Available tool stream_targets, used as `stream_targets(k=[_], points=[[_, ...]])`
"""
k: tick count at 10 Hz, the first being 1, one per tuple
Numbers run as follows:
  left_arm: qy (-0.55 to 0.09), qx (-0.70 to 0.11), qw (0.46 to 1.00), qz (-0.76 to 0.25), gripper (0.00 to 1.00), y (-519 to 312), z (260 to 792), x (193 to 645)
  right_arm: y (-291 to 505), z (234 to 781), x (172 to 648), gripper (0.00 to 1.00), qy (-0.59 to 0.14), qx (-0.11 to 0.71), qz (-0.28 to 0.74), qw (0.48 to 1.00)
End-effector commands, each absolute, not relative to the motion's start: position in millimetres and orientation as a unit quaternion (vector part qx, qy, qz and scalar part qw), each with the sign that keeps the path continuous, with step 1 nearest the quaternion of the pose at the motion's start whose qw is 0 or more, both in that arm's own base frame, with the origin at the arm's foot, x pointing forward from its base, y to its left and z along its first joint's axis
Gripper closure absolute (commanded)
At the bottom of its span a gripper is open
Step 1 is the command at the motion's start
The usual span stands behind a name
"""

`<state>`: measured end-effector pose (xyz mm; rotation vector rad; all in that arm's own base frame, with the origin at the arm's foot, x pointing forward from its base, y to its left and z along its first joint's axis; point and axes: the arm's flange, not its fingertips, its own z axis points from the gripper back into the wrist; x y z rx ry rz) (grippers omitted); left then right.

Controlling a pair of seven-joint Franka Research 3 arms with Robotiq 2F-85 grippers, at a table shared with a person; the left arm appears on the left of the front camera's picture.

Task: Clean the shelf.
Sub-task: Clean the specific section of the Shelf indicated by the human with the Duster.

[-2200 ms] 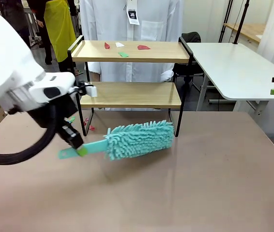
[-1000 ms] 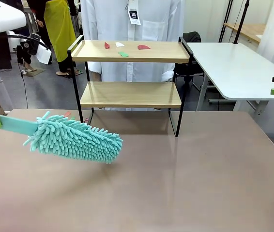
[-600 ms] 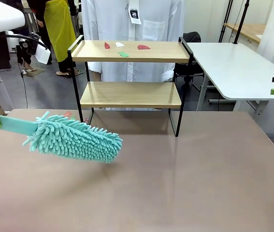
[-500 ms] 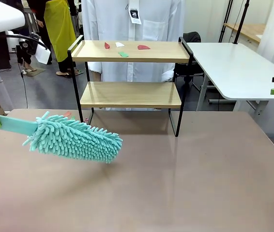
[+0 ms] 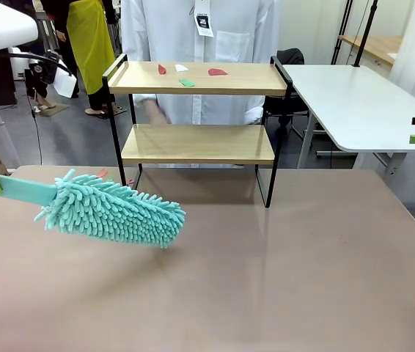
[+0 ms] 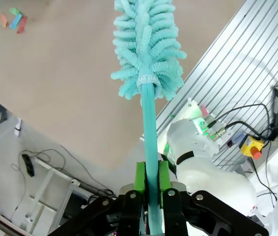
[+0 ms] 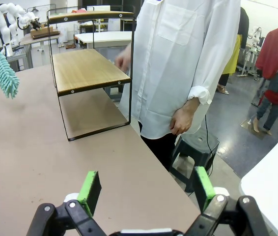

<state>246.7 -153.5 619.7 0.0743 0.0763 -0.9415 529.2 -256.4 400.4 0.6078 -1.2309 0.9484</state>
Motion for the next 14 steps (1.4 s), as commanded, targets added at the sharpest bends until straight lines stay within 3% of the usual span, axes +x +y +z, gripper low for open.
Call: stream_targets(k=[1, 14], points=[[0.034, 0.033, 0.892, -0.45, 0.87, -150.2, 618.9, 244.1, -252.0, 406.2, 530.0, 0.0, -0.54, 0.265, 0.417, 0.682], [0.034, 0.033, 0.892, -0.45, 0.87, -150.2, 618.9, 244.1, -252.0, 406.2, 530.0, 0.0, -0.54, 0.265, 0.417, 0.682]])
